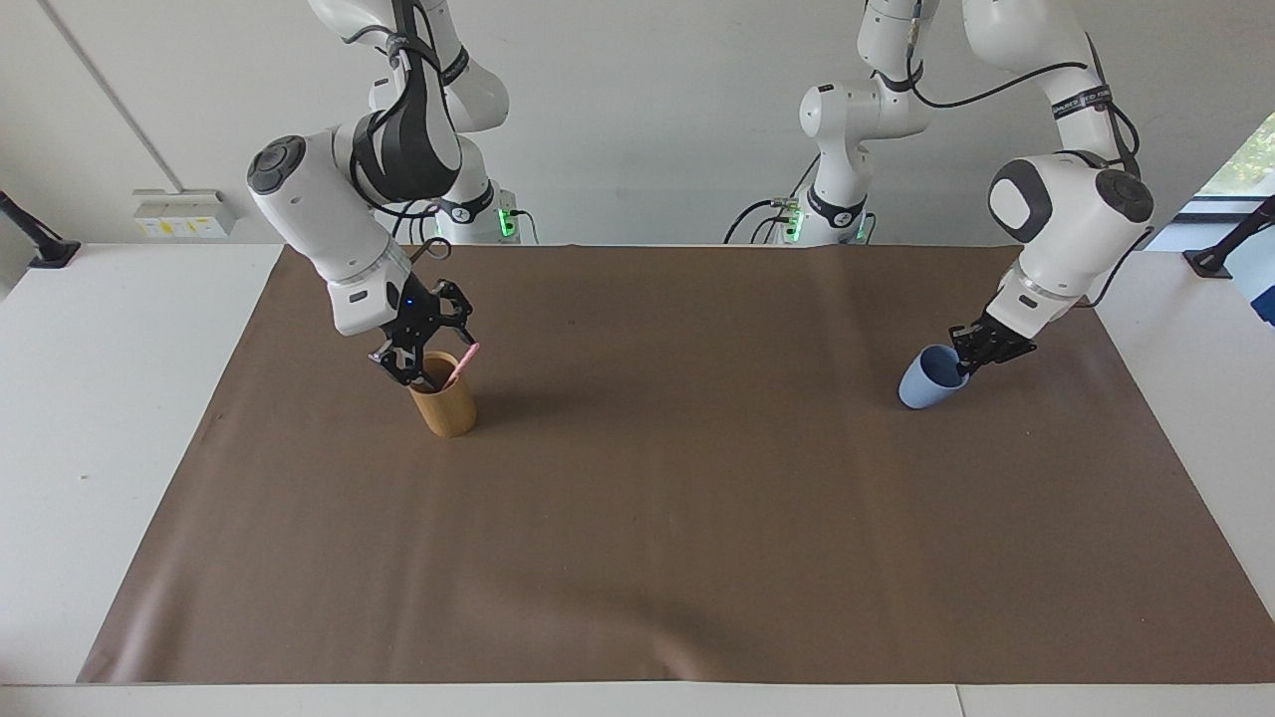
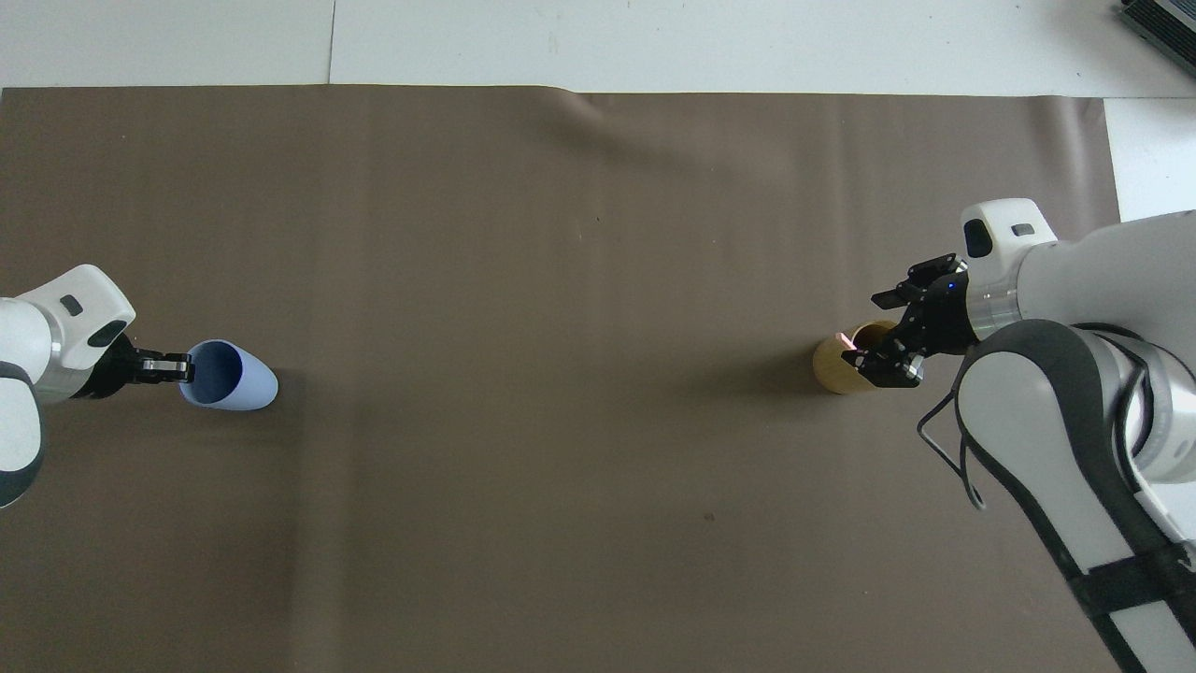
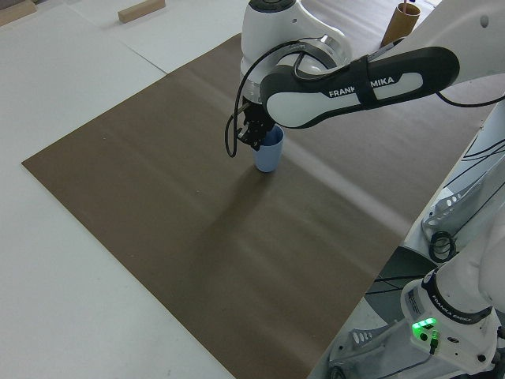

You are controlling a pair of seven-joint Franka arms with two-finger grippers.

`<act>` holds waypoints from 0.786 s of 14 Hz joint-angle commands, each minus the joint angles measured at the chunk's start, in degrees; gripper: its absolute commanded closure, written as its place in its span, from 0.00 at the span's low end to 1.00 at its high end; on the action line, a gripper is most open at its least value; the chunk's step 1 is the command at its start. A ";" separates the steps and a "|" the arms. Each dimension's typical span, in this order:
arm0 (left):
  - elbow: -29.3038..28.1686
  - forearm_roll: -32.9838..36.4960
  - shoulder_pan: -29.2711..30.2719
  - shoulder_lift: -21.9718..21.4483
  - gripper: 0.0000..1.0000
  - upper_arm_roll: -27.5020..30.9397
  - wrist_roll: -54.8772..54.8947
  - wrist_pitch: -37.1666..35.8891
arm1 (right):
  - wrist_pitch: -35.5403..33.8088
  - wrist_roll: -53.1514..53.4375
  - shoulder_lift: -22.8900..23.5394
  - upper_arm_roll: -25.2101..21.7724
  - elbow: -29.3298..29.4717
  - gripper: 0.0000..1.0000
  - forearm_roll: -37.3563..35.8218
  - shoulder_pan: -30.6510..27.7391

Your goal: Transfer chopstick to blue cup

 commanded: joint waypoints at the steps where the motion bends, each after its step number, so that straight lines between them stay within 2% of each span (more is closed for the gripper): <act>1: 1.09 -1.00 -4.04 -3.02 1.00 -0.07 0.11 -0.15 | 1.07 -1.34 -0.45 0.04 -1.17 0.47 1.58 0.23; 3: 1.09 -1.09 -8.09 -3.03 1.00 -0.24 -1.89 1.51 | 1.25 -1.25 -0.28 0.04 -1.17 0.48 1.67 0.23; 7: 0.74 -1.00 -16.96 -2.06 1.00 -0.24 -13.14 7.21 | 1.60 -0.55 -0.28 0.04 -1.26 0.48 1.58 0.58; 10: 0.48 -1.00 -24.96 -0.66 1.00 -0.07 -23.50 11.00 | 2.48 -0.46 -0.28 0.04 -1.26 0.70 1.67 1.46; 11: 0.39 -1.00 -27.51 -0.22 1.00 -0.07 -25.62 12.05 | 2.57 -0.46 -0.28 0.04 -1.26 0.73 1.58 1.46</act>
